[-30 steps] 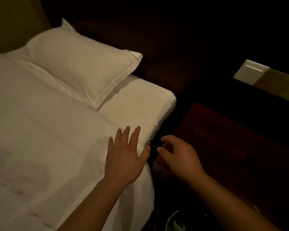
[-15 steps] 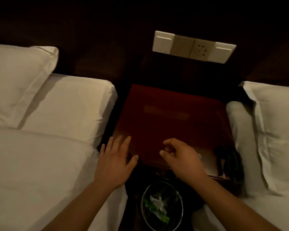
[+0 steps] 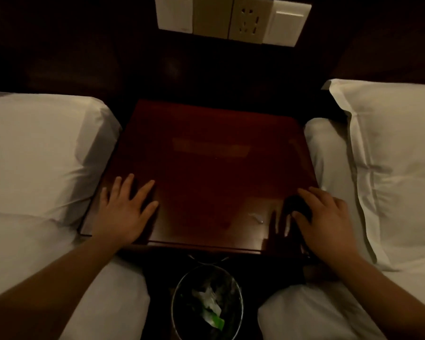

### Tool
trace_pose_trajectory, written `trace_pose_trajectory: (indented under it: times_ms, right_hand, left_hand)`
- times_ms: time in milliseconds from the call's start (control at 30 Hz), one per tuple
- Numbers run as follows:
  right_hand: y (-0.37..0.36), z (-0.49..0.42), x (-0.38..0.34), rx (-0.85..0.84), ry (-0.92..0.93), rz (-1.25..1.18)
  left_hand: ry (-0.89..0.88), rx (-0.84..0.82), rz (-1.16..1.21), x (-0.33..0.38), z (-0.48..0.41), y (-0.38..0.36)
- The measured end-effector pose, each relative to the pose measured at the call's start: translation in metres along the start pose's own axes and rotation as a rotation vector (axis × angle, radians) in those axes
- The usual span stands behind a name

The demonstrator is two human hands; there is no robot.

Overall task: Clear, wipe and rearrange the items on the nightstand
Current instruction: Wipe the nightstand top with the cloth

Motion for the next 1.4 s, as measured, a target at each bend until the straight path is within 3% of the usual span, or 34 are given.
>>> trace_pose_trajectory:
  times_ms: [133, 367, 433, 533, 700, 800, 933, 1167, 1267, 1333, 1400]
  right_hand:
    - [-0.027, -0.004, 0.026, -0.103, -0.070, -0.027]
    - [-0.002, -0.038, 0.033, 0.193, -0.233, -0.669]
    - [0.004, -0.054, 0.034, 0.192, -0.262, -0.783]
    - [-0.011, -0.057, 0.034, 0.034, -0.186, -0.495]
    - [-0.057, -0.022, 0.018, -0.092, 0.083, -0.115]
    - [-0.068, 0.002, 0.003, -0.094, 0.140, -0.067]
    - [-0.088, 0.033, -0.041, -0.118, 0.381, 0.026]
    - [-0.067, -0.074, -0.030, -0.017, 0.119, -0.151]
    - [-0.059, -0.070, -0.030, 0.104, 0.084, -0.292]
    - [-0.055, -0.048, -0.036, 0.171, 0.098, -0.406]
    - [-0.062, -0.015, -0.058, 0.168, 0.260, -0.397]
  left_hand:
    - [0.001, 0.096, -0.025, -0.001, -0.003, -0.006]
    - [-0.003, 0.135, -0.077, -0.002, -0.003, -0.006]
    - [-0.009, 0.145, -0.081, -0.001, -0.003, -0.006]
    - [-0.010, 0.151, -0.086, -0.004, -0.002, -0.006]
    - [-0.009, 0.151, -0.105, -0.004, -0.002, -0.007]
    - [-0.004, 0.140, -0.116, -0.004, -0.003, -0.005]
    - [0.004, 0.142, -0.115, -0.002, -0.003, -0.006]
    - [-0.008, 0.153, -0.119, -0.005, -0.003, -0.005]
    - [0.002, 0.154, -0.125, -0.003, -0.002, -0.005]
    - [0.002, 0.150, -0.122, -0.003, -0.002, -0.005]
    - [-0.003, 0.136, -0.122, -0.004, -0.003, -0.005]
Point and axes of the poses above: each hand's wrist, its own z-axis away from the middle knuckle, its own y-axis out of the back of the hand, x = y × z, the point moved 5 cm from there along -z, towards the middle knuckle, and after that the axes turned 6 degrees about -x, right-handed, at the moved point
